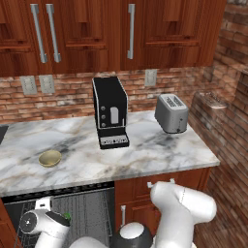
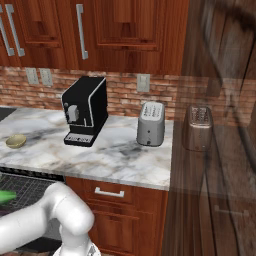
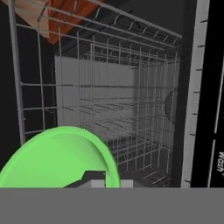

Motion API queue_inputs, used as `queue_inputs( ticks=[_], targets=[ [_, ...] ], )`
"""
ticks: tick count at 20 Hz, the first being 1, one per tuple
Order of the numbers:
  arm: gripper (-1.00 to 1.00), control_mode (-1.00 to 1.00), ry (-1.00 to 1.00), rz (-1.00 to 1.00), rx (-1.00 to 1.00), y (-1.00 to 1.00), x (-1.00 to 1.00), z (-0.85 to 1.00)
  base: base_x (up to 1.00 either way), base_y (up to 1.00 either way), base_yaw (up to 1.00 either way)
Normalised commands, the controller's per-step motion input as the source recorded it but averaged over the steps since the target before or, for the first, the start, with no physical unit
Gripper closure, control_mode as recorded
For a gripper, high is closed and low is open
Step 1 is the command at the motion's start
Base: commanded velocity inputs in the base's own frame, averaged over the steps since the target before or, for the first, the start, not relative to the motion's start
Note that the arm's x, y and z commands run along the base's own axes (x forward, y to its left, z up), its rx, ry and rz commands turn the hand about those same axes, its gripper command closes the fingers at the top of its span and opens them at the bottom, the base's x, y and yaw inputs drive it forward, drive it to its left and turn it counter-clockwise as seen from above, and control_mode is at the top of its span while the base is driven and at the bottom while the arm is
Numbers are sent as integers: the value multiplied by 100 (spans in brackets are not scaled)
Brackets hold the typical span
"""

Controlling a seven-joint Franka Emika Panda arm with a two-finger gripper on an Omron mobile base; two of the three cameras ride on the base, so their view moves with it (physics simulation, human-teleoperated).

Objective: Pick up the cup and bowl from the counter, place them in the dishwasher, and close the dishwasher door.

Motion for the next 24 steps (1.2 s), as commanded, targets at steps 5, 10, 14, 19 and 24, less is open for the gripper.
queue_inputs(
  ticks=[5,10,14,19,24],
  targets=[
    [100,-100,0,2,-1,10,23,-34,0,0,0],
    [100,-100,0,2,0,12,30,-37,0,0,0],
    [100,-100,0,1,0,10,40,-40,0,0,0],
    [100,-100,0,1,0,11,41,-42,0,0,0],
    [100,-100,0,2,0,18,38,-44,0,0,0]
  ],
)
